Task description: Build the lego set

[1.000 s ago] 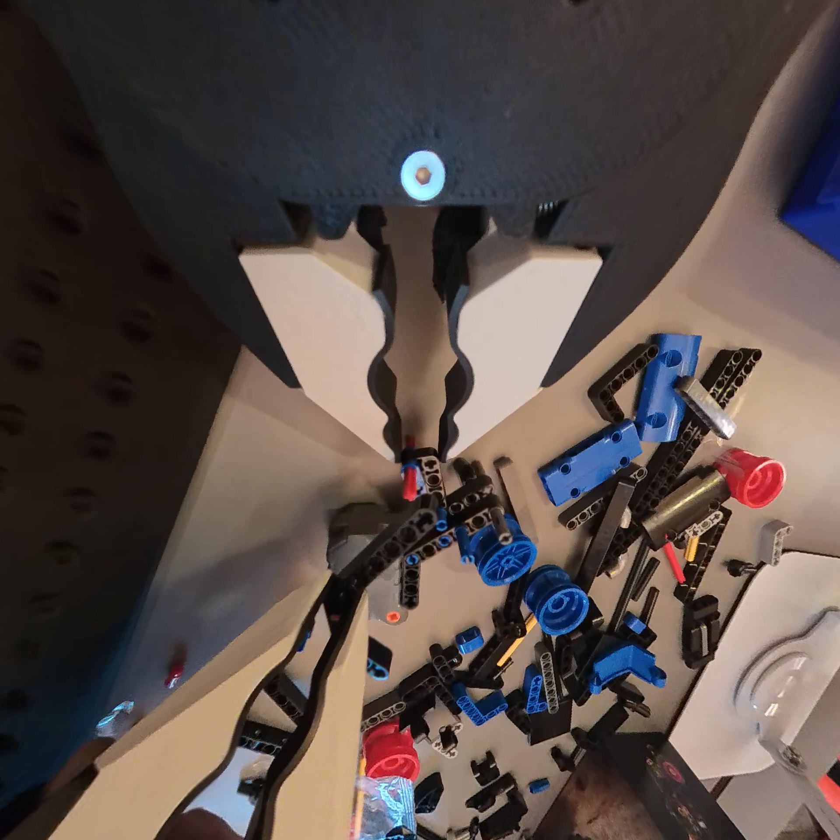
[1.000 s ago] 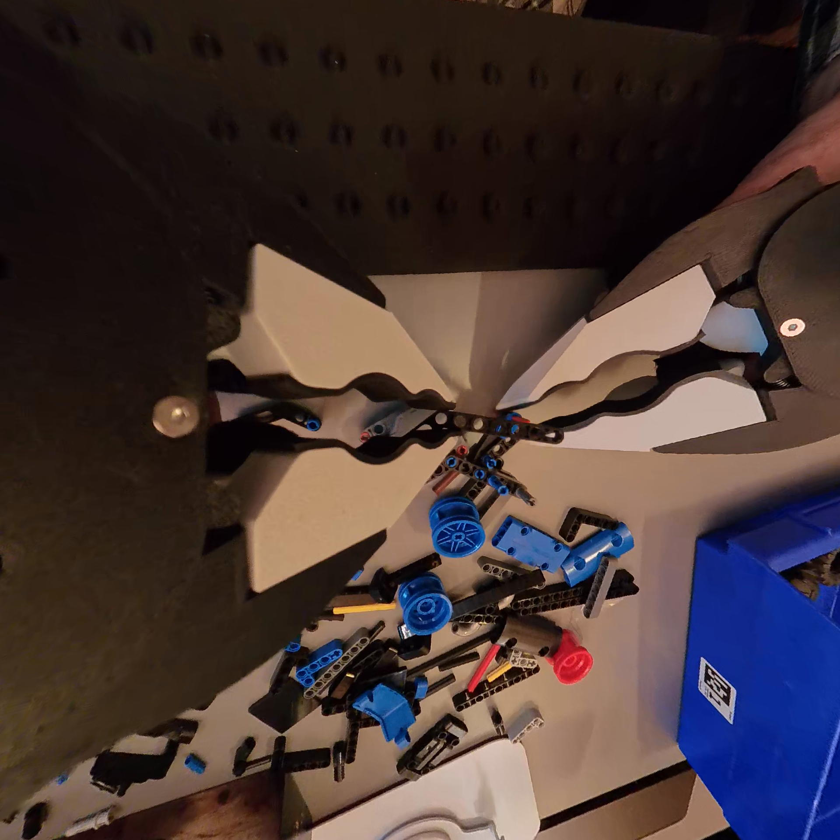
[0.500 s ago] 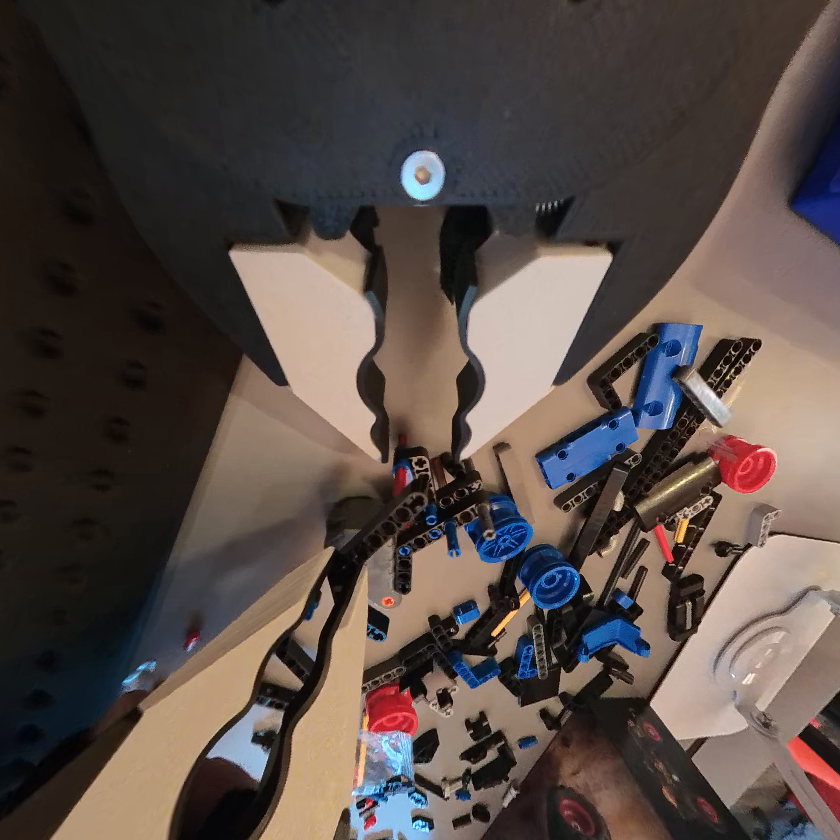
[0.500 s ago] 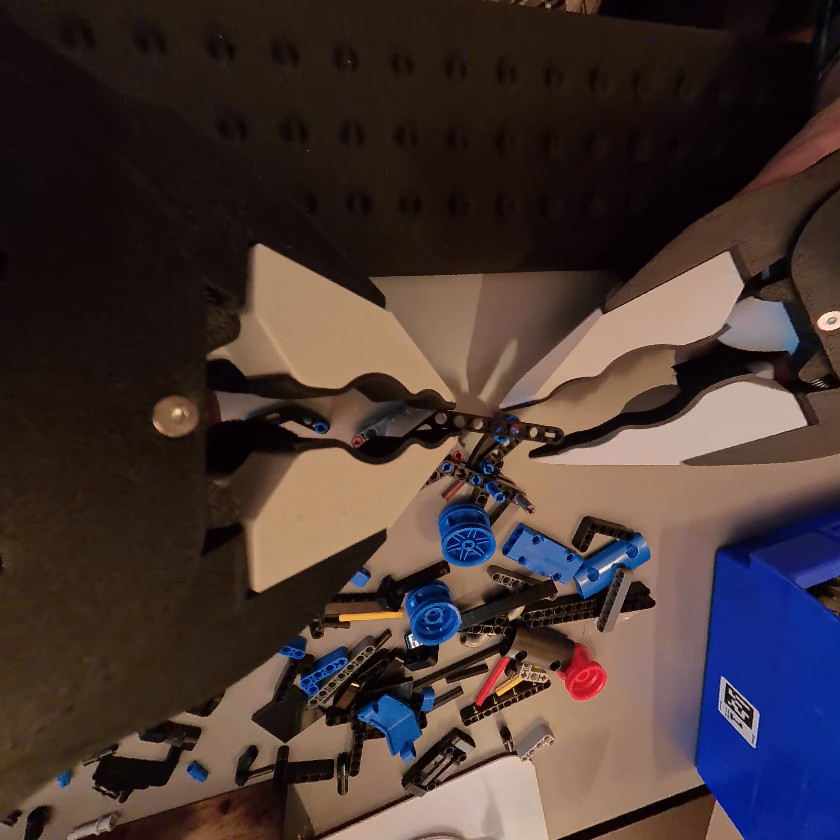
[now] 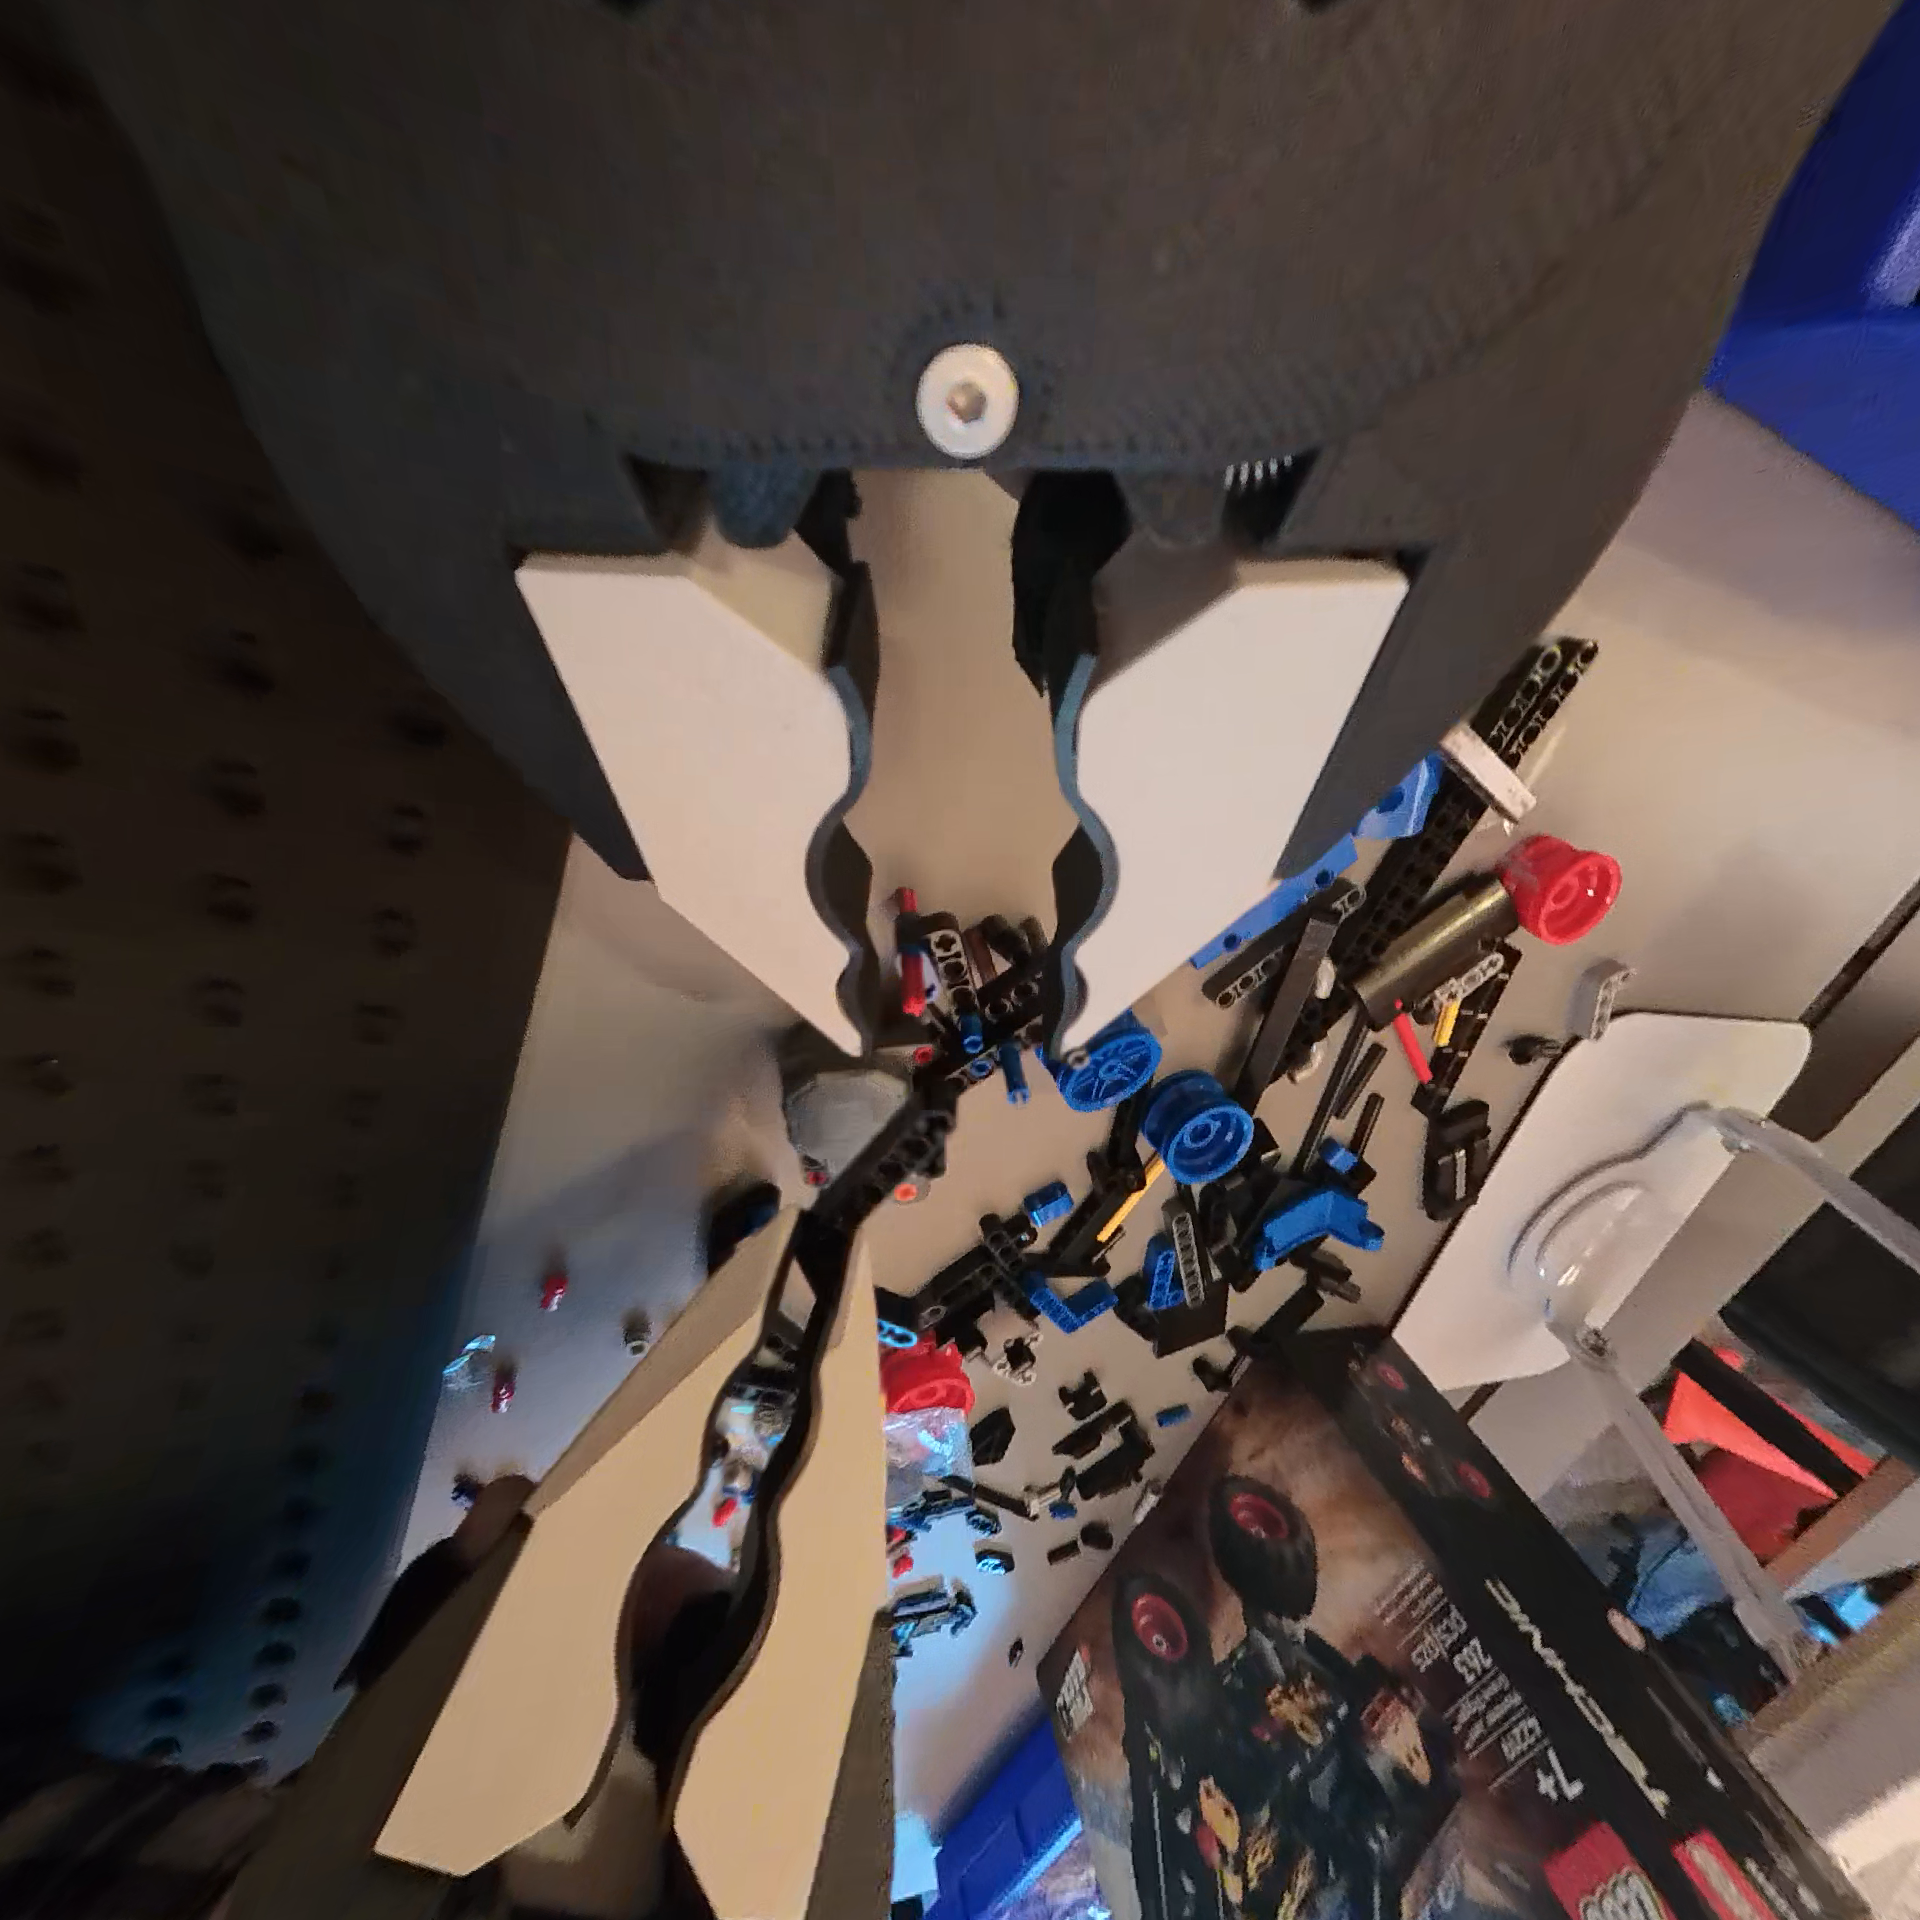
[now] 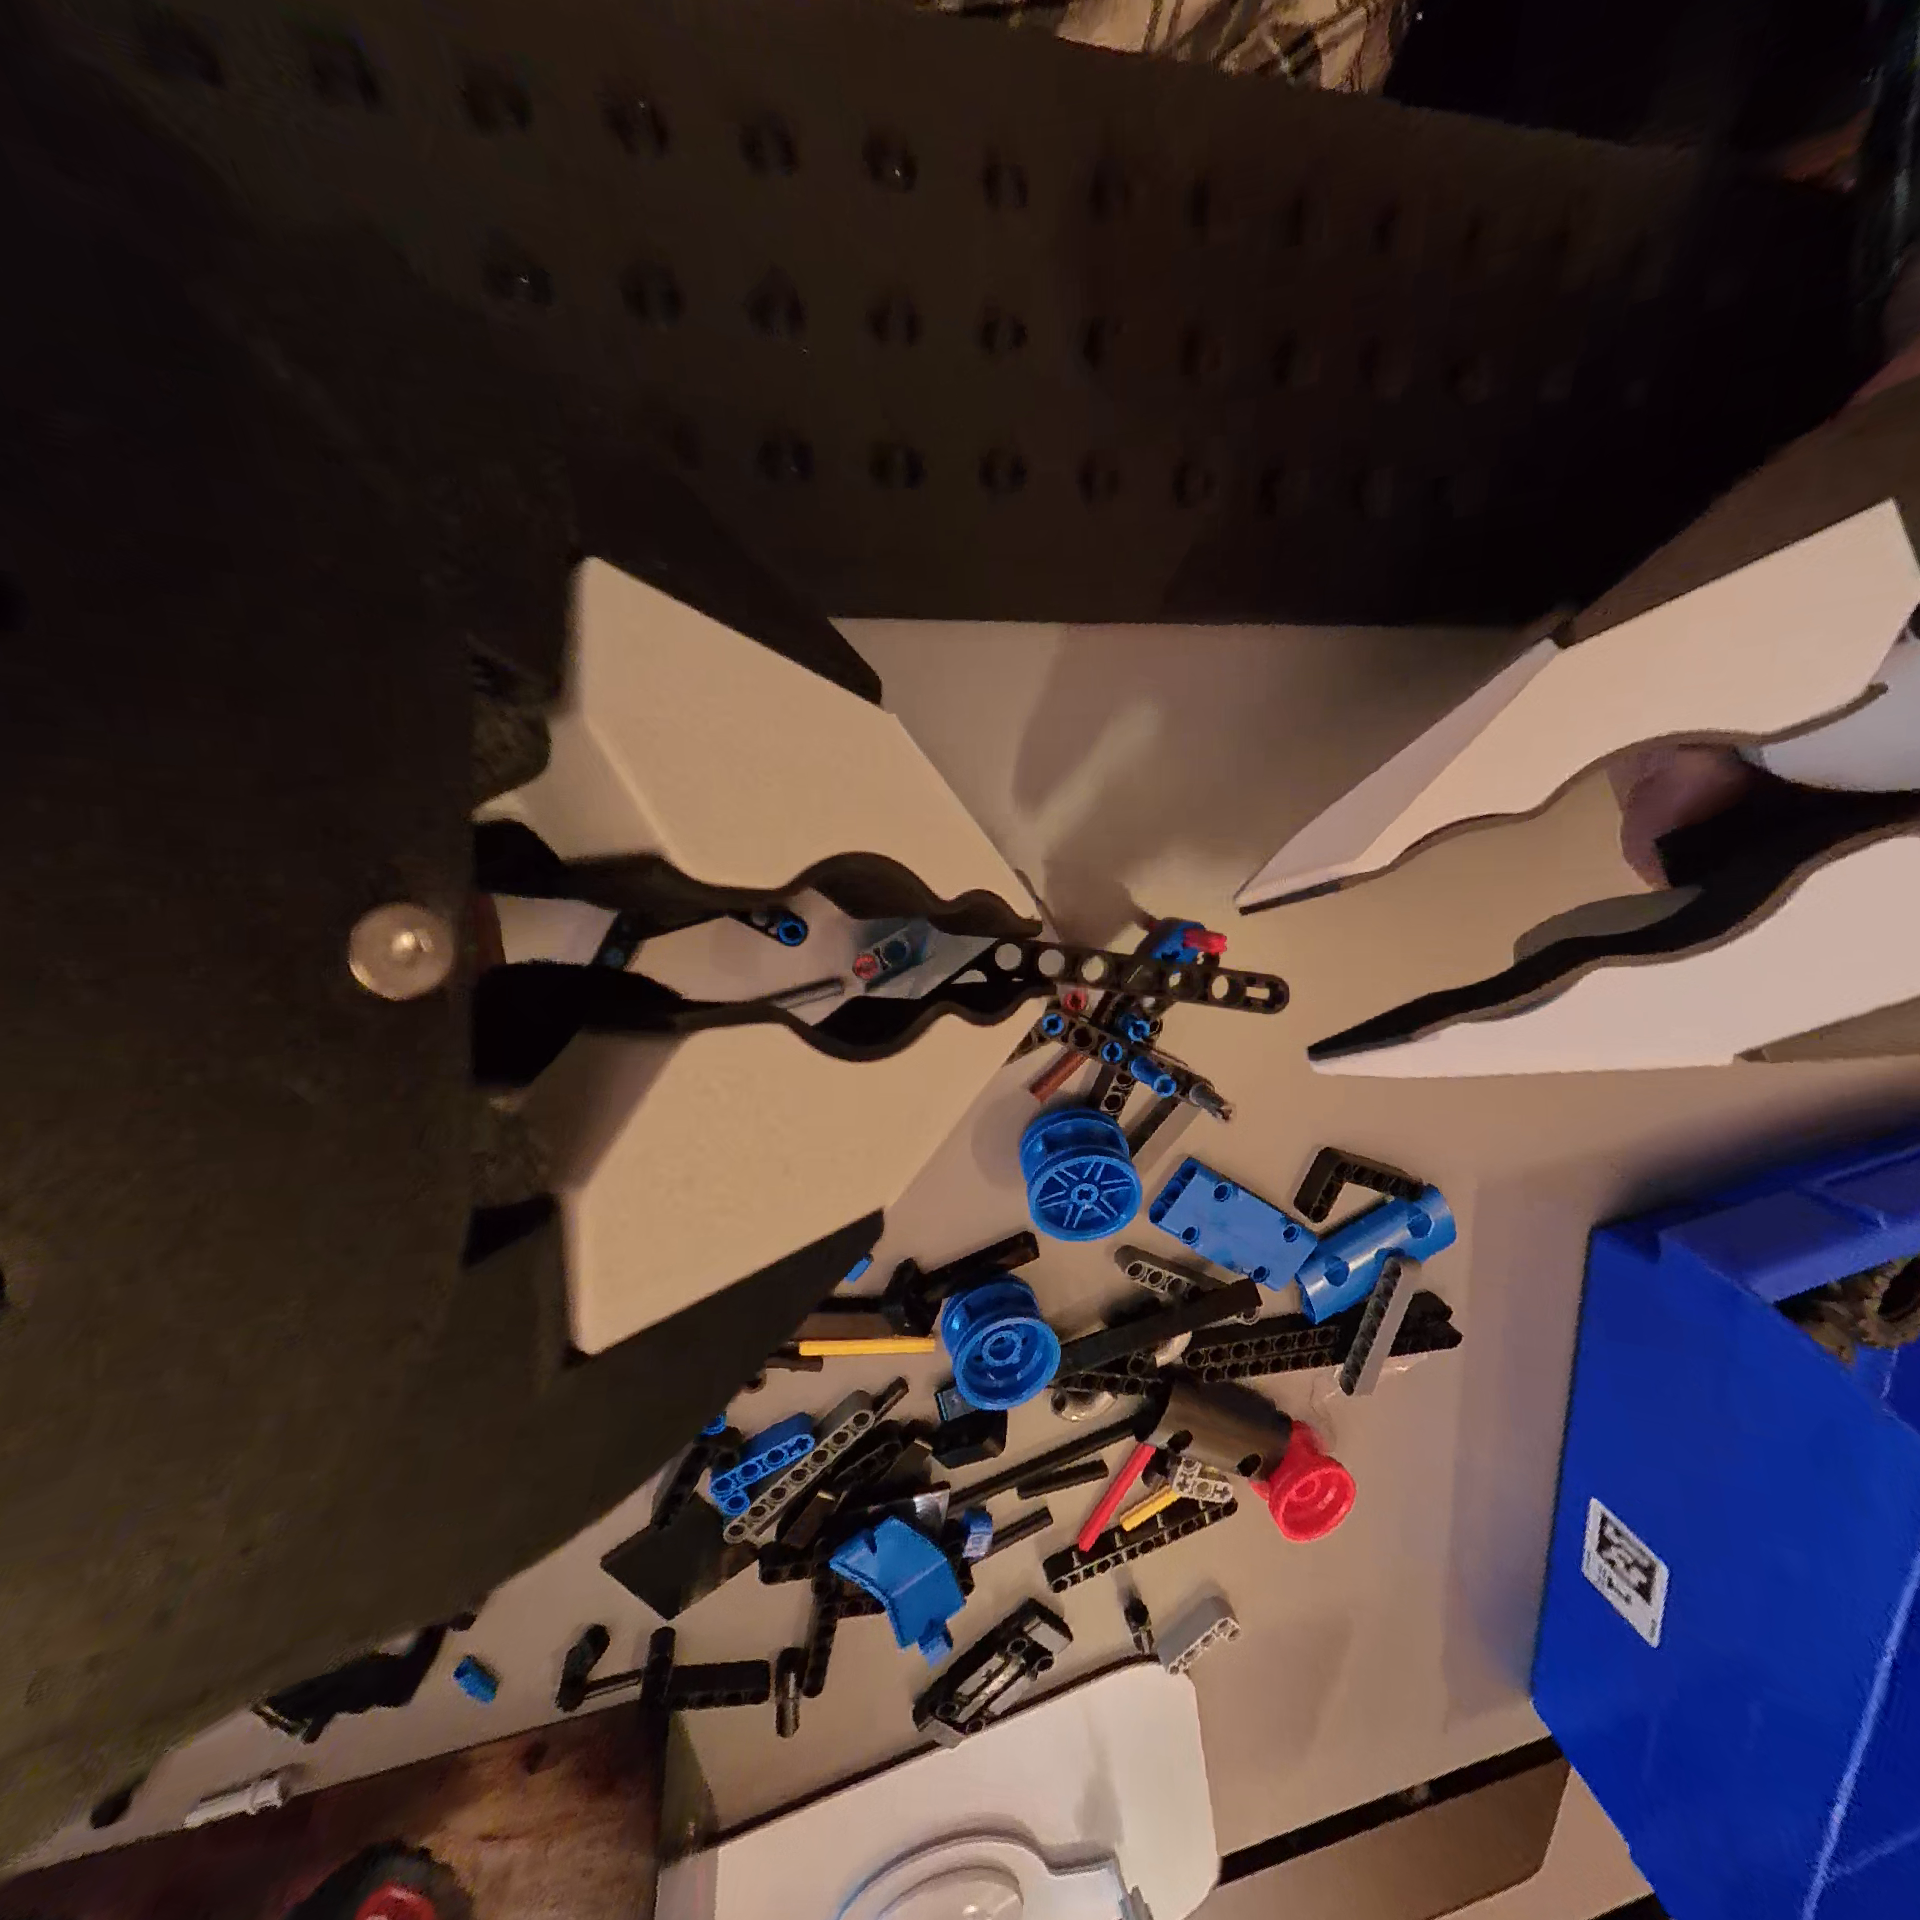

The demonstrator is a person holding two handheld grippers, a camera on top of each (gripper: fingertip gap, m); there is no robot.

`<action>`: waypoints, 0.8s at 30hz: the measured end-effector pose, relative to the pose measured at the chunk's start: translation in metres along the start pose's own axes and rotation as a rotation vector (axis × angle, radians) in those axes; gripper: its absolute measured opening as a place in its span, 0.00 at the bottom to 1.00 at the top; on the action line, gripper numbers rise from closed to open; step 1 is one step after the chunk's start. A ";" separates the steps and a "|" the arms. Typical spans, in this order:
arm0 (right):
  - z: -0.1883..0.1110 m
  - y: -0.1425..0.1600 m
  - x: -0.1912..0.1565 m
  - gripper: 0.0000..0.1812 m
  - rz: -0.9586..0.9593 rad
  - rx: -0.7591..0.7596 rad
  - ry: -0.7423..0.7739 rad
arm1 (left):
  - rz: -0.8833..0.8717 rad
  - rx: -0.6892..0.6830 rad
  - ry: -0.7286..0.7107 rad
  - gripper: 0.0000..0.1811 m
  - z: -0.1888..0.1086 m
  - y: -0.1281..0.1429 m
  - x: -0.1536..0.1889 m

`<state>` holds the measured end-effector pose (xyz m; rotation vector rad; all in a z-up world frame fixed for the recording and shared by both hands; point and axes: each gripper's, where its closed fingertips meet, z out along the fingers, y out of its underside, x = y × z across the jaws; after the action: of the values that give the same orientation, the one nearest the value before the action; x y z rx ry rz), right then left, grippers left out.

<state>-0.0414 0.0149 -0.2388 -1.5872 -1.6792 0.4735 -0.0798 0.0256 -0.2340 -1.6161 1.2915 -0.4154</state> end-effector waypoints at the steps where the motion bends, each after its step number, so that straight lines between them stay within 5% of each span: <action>1: -0.001 -0.002 -0.004 0.03 -0.027 0.006 -0.013 | 0.015 0.005 0.005 0.16 0.000 -0.002 0.001; 7: 0.002 -0.003 -0.009 0.03 -0.065 0.002 -0.021 | 0.077 0.009 0.050 0.04 0.002 -0.003 0.013; 24: 0.019 -0.003 -0.007 0.03 -0.004 -0.030 -0.025 | 0.084 -0.041 0.043 0.04 0.001 0.014 0.005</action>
<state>-0.0579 0.0125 -0.2510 -1.6054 -1.7155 0.4703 -0.0848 0.0225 -0.2478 -1.5883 1.4025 -0.3762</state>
